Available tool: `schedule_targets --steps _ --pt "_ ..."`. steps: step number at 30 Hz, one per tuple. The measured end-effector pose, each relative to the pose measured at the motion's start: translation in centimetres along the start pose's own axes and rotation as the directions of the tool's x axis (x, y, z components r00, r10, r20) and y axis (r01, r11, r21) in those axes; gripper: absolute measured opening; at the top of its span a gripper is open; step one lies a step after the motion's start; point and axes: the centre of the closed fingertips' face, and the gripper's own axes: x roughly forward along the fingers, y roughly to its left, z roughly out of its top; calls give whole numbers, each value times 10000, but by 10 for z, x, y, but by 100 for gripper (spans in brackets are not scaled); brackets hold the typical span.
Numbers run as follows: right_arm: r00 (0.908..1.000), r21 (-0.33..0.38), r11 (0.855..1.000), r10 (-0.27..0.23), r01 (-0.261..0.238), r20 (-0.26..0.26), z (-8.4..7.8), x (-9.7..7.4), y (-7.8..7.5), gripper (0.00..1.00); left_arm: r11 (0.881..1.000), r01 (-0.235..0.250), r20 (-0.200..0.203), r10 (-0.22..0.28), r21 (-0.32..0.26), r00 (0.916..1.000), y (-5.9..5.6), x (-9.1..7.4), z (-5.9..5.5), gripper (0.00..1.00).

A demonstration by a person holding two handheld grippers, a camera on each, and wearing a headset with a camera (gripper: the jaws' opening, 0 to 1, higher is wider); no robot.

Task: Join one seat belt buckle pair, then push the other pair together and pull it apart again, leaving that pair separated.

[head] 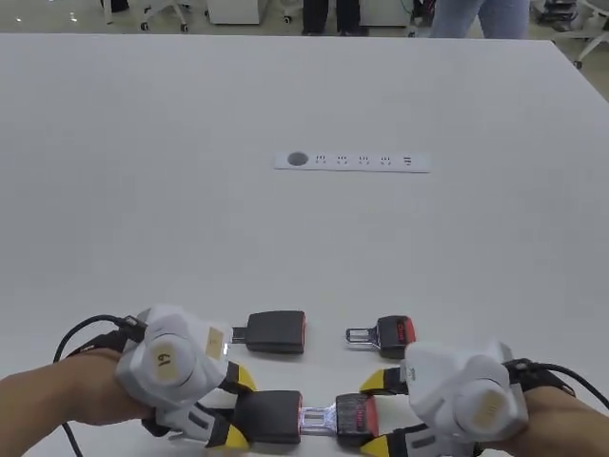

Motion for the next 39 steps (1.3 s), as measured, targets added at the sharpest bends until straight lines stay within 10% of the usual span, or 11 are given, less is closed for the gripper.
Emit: schedule_targets --steps 39 --pt "9998 428 9990 -124 117 167 10 11 3 29 9998 -17 90 19 -174 10000 -3 0 1 31"
